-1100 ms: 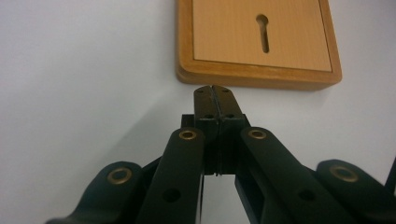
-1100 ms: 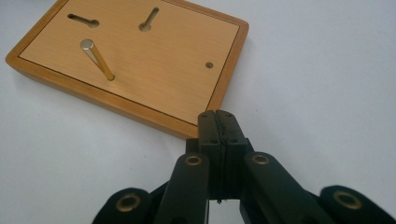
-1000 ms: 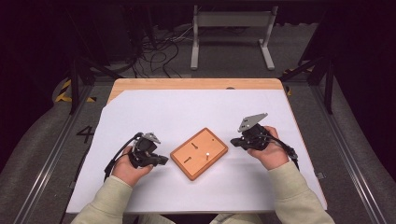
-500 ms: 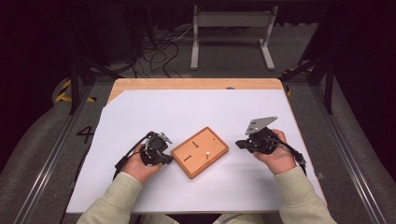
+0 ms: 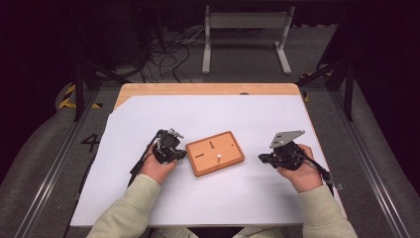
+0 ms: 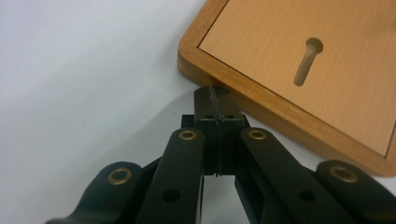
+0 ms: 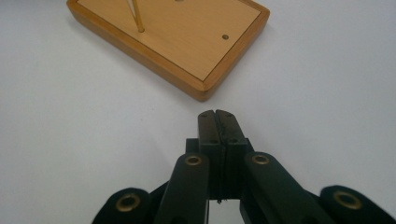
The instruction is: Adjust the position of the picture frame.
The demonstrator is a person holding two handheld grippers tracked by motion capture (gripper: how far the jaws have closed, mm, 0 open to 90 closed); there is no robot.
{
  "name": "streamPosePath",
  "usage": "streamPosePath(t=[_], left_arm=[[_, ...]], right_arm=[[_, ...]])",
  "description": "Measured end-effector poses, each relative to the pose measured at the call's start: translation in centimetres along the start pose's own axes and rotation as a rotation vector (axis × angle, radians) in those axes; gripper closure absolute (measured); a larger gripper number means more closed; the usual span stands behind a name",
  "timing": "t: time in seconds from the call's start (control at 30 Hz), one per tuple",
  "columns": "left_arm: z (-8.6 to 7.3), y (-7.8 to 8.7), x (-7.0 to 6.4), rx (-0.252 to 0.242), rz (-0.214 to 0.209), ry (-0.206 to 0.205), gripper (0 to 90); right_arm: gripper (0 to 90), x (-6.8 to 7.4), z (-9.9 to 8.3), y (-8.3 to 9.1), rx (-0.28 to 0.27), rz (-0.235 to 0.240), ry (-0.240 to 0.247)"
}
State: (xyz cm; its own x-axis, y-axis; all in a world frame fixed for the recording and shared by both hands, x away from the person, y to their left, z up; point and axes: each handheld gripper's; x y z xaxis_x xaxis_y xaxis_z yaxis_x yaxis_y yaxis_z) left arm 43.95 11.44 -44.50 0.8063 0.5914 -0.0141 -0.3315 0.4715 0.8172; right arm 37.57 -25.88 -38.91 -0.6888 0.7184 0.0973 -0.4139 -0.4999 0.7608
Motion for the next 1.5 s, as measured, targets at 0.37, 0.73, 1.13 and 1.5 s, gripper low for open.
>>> streamPosePath(t=[0.37,0.73,1.13,1.5], left_arm=[[1.1,-1.3,1.4,-0.064,0.033,0.044,89.8],[2.7,-2.5,1.9,-0.083,0.036,0.024,89.7],[3.1,-2.1,2.3,-0.128,0.020,0.016,86.4],[1.8,1.4,1.0,-0.155,0.027,-0.052,64.8]], right_arm=[[90.0,0.5,-1.0,0.4,0.004,-0.007,-0.005],[90.0,1.1,-1.9,0.7,0.008,-0.015,-0.009],[89.8,1.1,-2.2,0.7,-0.001,-0.017,-0.020],[80.9,1.3,-0.9,0.4,-0.084,0.002,0.017]])
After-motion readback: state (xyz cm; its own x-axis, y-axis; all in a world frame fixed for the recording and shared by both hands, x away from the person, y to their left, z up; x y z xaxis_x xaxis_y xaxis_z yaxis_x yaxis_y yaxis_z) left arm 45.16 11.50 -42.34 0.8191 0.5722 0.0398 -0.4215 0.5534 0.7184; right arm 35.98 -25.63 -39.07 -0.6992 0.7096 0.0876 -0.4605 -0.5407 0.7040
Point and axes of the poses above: each handheld gripper's, and its own axes: y roughly backward along the jaws, z roughly out of its top, x roughly to its left, and after that the axes turned 14 degrees about -y, right-handed
